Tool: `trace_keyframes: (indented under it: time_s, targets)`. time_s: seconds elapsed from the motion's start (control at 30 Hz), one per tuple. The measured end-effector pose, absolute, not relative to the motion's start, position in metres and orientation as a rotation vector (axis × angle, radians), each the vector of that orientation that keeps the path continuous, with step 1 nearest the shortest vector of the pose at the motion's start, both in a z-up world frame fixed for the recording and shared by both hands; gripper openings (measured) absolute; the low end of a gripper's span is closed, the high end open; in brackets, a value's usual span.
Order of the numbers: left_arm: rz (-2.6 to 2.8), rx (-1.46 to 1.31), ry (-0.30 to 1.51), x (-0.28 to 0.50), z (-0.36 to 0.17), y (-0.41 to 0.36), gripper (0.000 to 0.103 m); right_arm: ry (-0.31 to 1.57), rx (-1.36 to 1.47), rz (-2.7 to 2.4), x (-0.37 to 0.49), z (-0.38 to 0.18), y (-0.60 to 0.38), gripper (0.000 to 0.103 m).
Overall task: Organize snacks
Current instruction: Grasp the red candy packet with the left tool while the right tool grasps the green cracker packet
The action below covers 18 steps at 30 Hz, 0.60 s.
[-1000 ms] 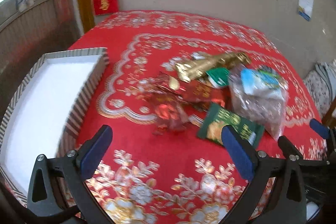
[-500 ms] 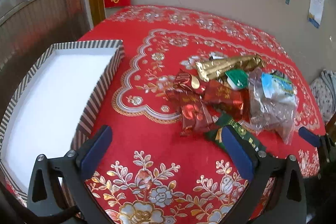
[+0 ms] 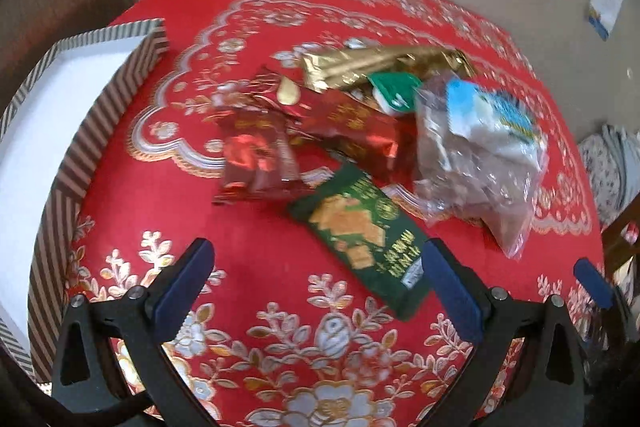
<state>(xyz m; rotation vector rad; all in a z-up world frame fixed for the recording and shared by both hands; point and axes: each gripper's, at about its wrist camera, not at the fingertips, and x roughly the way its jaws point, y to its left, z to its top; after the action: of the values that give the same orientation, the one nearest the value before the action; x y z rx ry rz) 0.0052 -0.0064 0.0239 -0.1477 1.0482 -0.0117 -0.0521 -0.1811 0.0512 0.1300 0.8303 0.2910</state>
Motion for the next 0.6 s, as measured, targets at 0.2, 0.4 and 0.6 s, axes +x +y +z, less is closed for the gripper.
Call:
trace_keyframes:
  time_s: [0.2, 0.4, 0.6]
  targets:
    - [0.062, -0.087, 1.008, 0.008, 0.042, 0.015, 0.103, 0.853, -0.016, 0.414, -0.04, 0.051, -0.14, 0.102]
    - [0.11, -0.119, 1.037, 0.035, 0.053, 0.056, 0.103, 0.893, -0.064, 0.498, -0.017, 0.043, -0.109, 0.102]
    - [0.058, -0.139, 1.107, 0.057, 0.04, 0.056, 0.103, 0.924, -0.142, 0.535, -0.003, 0.033, -0.087, 0.102]
